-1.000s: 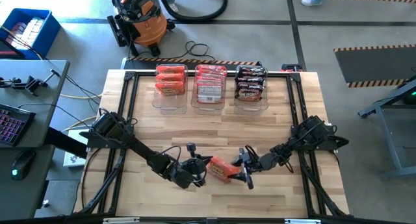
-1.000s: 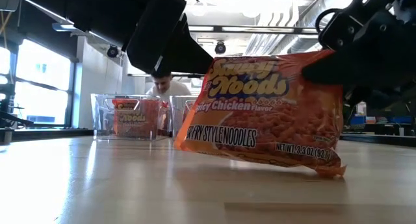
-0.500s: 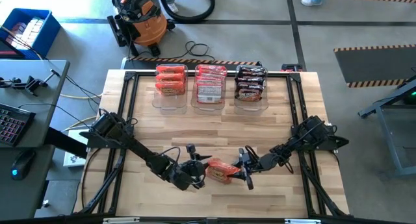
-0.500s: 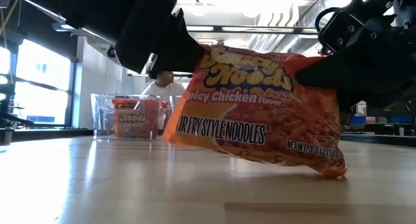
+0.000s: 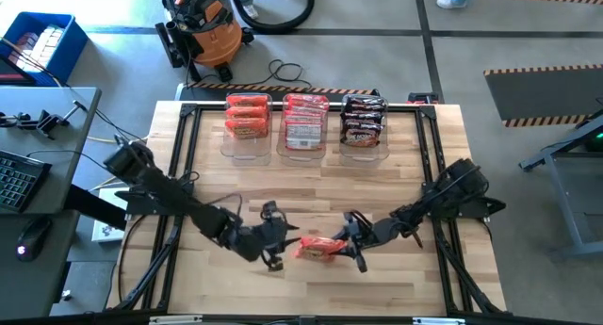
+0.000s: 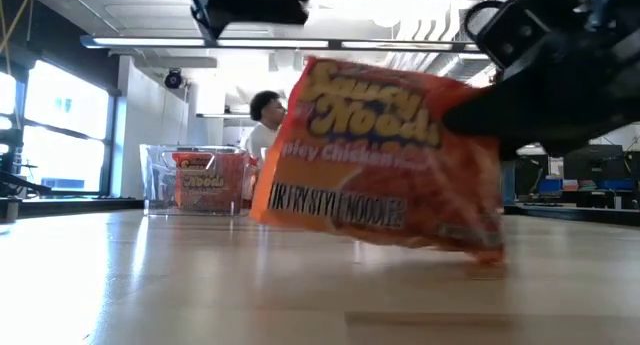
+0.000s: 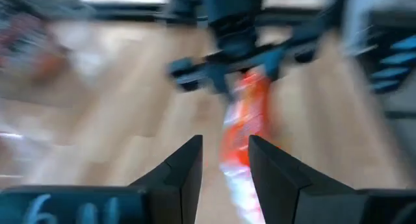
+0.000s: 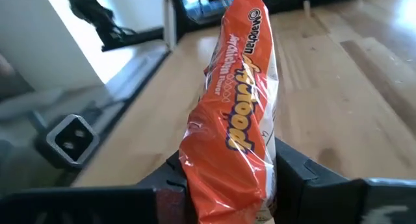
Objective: Sort Maruchan noodles
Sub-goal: Put the orange noodle pack into the left transparent bin
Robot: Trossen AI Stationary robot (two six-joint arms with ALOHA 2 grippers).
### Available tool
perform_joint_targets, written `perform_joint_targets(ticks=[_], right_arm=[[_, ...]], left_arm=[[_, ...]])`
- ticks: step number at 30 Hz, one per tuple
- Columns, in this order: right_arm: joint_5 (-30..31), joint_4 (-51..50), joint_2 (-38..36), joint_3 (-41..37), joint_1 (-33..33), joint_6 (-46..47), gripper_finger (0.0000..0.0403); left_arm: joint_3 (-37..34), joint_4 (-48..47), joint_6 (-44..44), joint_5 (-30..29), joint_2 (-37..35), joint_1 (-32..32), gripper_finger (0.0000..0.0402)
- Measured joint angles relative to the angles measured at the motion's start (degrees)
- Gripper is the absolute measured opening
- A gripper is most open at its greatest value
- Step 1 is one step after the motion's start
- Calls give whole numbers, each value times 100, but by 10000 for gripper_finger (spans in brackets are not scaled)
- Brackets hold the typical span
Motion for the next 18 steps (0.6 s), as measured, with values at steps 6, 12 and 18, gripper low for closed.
perform_joint_targets(ticks=[6, 12, 18], right_arm=[[-198, -1621, -315, 616, -222, -439, 106], [-426, -3127, -312, 1519, -285, -999, 106], [-527, -4158, -309, 2155, -288, -1310, 106]], left_arm=[[0, -30, -509, 1164, -240, 355, 121], [0, -173, -259, 1375, -231, 490, 152], [186, -489, -288, 1633, -230, 517, 186]])
